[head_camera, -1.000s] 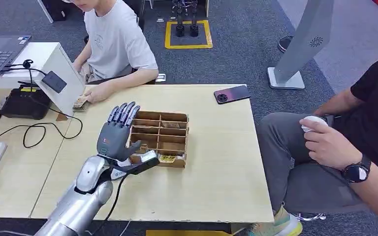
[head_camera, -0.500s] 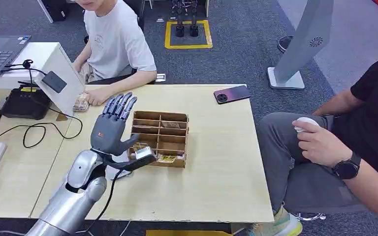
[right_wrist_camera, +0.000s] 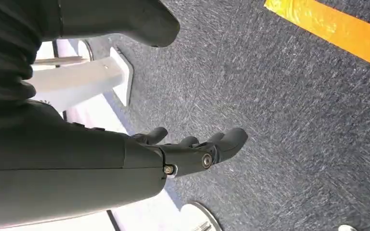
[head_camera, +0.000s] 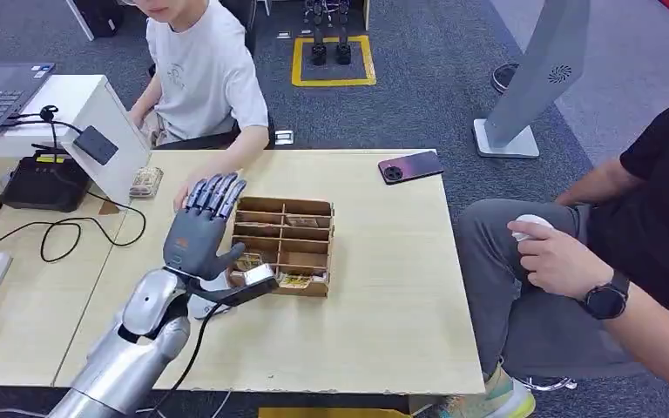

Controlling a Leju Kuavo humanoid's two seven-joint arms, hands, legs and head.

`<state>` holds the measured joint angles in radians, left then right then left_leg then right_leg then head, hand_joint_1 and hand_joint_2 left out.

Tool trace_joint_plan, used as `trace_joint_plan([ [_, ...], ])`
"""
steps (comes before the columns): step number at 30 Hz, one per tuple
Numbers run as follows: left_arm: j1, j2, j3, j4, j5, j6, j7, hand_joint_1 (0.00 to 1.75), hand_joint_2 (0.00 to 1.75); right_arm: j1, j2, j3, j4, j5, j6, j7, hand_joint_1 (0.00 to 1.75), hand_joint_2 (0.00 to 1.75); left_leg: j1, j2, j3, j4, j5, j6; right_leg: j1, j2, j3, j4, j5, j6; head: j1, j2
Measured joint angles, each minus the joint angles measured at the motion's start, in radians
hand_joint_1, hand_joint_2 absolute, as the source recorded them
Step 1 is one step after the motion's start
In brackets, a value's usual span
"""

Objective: Pass the card to the sensor for recognition and then transmit it.

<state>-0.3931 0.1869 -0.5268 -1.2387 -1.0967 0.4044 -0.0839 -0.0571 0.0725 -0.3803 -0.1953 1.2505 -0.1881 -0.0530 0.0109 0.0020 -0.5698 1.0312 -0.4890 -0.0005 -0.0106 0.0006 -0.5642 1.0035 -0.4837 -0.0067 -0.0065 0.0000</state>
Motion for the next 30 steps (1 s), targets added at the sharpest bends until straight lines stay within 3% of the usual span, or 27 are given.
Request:
trace_joint_plan([
  [30, -0.001, -0.008, 0.000, 0.029, 0.014, -0.008, 0.014, 0.00, 1.75, 0.000, 0.000, 0.000, 0.000, 0.014, 0.009, -0.003, 0.00, 1.75, 0.000, 0.000, 0.000, 0.000, 0.000, 0.000, 0.000, 0.000, 0.000, 0.000, 0.000, 0.000, 0.000, 0.000],
])
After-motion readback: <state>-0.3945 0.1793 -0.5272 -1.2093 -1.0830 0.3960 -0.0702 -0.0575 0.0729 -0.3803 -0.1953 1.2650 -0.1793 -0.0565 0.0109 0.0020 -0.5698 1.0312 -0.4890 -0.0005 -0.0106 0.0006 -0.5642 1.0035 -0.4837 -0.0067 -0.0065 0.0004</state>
